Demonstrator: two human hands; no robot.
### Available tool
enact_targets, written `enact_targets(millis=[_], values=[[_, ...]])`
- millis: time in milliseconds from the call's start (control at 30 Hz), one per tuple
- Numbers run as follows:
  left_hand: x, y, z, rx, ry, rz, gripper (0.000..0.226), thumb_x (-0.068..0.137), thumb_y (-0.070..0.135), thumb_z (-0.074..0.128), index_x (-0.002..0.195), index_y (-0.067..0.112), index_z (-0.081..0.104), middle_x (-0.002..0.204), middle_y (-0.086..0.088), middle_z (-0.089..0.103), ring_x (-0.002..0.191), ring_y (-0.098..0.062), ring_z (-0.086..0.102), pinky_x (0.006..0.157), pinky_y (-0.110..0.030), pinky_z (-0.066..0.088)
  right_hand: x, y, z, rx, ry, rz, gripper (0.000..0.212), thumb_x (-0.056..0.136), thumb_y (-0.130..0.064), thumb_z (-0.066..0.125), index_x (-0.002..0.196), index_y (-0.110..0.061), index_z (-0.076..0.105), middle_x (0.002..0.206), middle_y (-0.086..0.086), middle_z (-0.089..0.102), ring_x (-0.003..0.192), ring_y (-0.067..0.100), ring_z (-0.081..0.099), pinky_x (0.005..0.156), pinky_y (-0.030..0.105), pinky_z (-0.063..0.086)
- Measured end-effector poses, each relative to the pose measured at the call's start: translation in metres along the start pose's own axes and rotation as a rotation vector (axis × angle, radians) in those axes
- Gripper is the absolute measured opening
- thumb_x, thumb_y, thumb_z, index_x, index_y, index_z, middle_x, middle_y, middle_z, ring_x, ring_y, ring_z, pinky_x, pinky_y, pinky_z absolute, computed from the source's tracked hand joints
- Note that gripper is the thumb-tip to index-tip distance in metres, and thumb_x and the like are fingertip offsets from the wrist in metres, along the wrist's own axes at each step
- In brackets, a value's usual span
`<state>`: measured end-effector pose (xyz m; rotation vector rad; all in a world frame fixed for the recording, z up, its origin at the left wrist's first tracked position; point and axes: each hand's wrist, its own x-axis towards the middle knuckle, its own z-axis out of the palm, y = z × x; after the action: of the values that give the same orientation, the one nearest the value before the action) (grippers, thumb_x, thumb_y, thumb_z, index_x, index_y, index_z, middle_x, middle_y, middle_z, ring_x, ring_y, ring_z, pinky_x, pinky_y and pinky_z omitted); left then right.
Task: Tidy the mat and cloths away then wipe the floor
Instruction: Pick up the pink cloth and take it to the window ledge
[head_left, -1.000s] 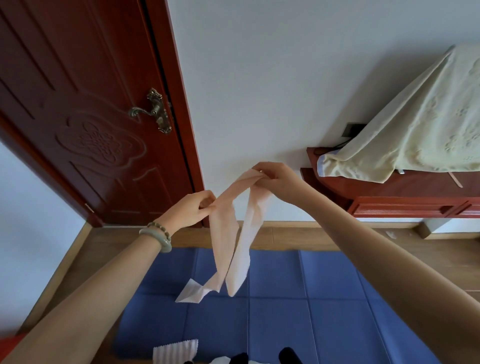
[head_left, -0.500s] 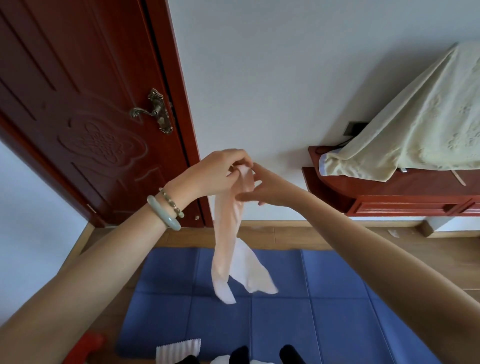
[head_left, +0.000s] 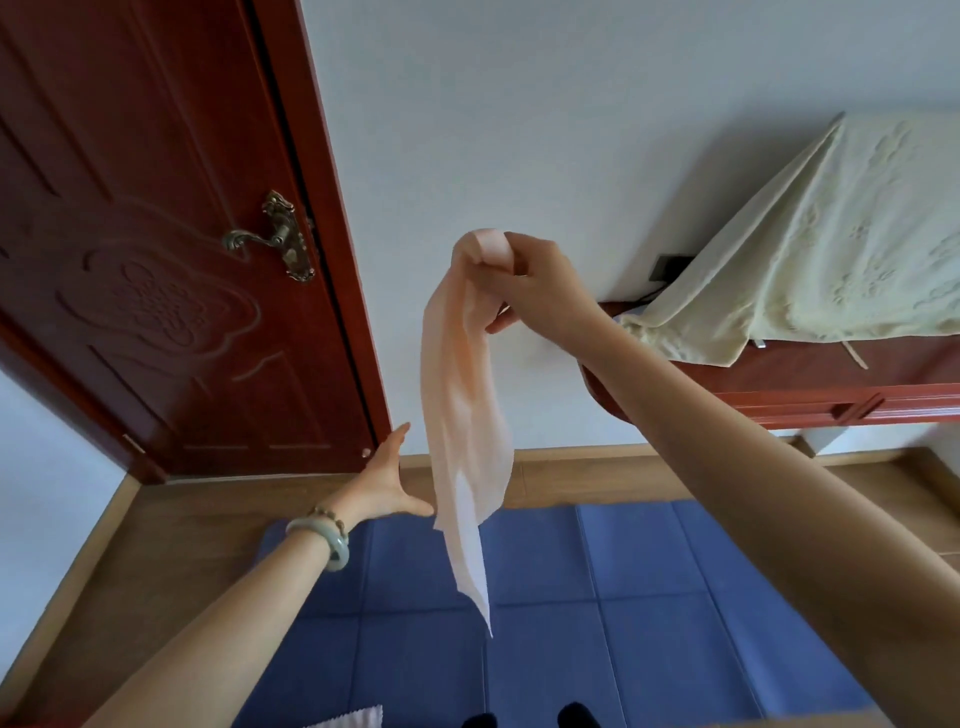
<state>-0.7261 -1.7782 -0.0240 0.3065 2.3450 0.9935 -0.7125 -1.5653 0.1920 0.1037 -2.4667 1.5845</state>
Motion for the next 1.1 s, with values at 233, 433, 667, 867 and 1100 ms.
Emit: enact_targets(millis=[233,433,667,867,1100], values=[[0.022,0.038,0.05,-0.052,-0.142,0.128,0.087,0.069,0.015,0.084,0.14,0.022,0.034,0.122,0.022,0.043,0.122,-0.008,0.042,0.098,-0.025,0.038,-0.03,-0.028,-0.032,0.247,0.15,-0.018,0.014,0.089,-0.003,0.057,0.101,0.004,0.06,0.088,0.016,0.065,0.081,0.027,0.069,0.064,0.043,0.059],[0.035,0.066,0.091,0.005,-0.41,0.14,0.033,0.077,0.033,0.077,0.105,0.021,0.064,0.104,0.007,0.069,0.103,-0.013,0.063,0.099,-0.038,0.047,-0.079,-0.011,-0.079,0.239,0.459,0.073,0.007,0.091,-0.004,0.057,0.089,-0.008,0.061,0.08,0.007,0.065,0.076,0.02,0.07,0.061,0.039,0.059],[0.046,0.108,0.115,0.309,-0.425,0.263,0.036,0.076,0.031,0.054,0.112,0.035,0.058,0.099,0.005,0.068,0.092,-0.019,0.066,0.079,-0.033,0.056,-0.195,0.103,-0.169,-0.092,0.562,0.676,0.028,0.081,-0.003,0.063,0.106,0.008,0.056,0.1,0.029,0.06,0.081,0.024,0.062,0.074,0.049,0.058],[0.021,0.22,0.149,0.455,-0.41,0.512,0.028,0.062,0.024,0.067,0.068,0.028,0.04,0.071,0.012,0.046,0.072,-0.012,0.047,0.052,-0.017,0.033,-0.285,0.165,-0.18,-0.203,0.343,0.921,0.08,0.077,-0.01,0.069,0.145,-0.017,0.027,0.137,0.015,0.046,0.115,0.023,0.05,0.088,0.039,0.05],[-0.014,0.321,0.231,0.737,-0.42,0.808,0.034,0.076,0.004,0.053,0.109,0.014,0.051,0.094,-0.001,0.06,0.09,-0.02,0.058,0.067,-0.027,0.044,-0.318,0.158,-0.214,-0.175,0.222,0.772,0.087,0.076,-0.027,0.077,0.146,-0.025,0.026,0.144,-0.002,0.036,0.131,0.017,0.037,0.101,0.027,0.036]])
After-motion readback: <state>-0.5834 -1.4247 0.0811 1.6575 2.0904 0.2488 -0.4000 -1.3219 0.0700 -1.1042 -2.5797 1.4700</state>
